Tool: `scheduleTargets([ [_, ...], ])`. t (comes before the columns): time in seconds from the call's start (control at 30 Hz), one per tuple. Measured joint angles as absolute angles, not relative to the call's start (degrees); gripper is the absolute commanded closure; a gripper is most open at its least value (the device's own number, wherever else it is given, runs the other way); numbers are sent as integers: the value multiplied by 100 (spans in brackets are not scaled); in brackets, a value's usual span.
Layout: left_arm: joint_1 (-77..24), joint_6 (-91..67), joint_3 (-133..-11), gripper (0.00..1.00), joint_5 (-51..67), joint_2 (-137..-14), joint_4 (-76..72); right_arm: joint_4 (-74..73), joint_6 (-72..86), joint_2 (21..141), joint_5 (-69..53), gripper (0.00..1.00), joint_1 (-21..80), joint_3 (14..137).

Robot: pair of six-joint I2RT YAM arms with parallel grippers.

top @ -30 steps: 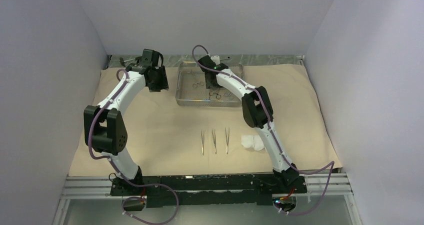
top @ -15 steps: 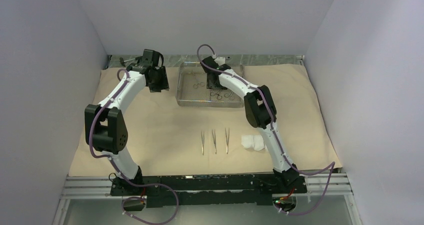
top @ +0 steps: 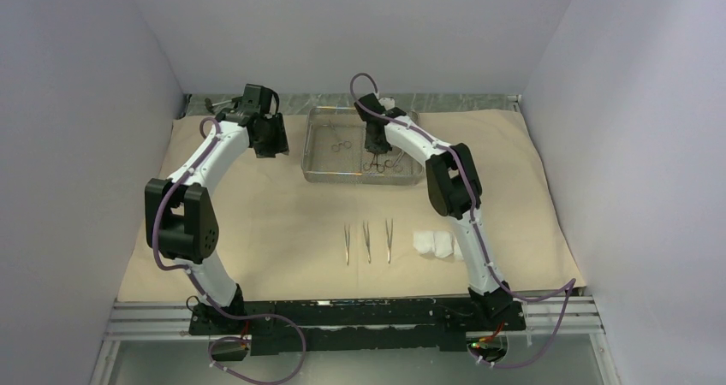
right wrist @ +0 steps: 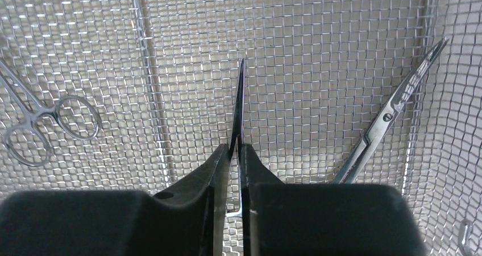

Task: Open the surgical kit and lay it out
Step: Pick up the medical item from the container.

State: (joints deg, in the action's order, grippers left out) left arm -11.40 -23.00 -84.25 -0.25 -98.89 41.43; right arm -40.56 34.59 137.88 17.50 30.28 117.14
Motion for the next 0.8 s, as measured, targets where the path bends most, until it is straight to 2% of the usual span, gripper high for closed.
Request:
scheduleTargets([
  [0.2, -1131, -2296, -8425, 55, 12, -9907, 4143, -4025, 2838, 13788, 1763, 99, 3033, 11740],
  [0.57, -1122, -2182, -8621, 51, 421, -9929, 4130, -3959, 2381, 13778, 1435, 100, 2987, 11760],
  [0.7, -1120, -2121, -8724, 44, 856, -9929, 4115, -3922, 2421, 13767, 1223, 100, 2915, 11760],
  [0.8, -1120, -2064, -8781, 36, 1319, -9929, 4010, -3874, 2469, 13758, 1057, 100, 2860, 11760],
])
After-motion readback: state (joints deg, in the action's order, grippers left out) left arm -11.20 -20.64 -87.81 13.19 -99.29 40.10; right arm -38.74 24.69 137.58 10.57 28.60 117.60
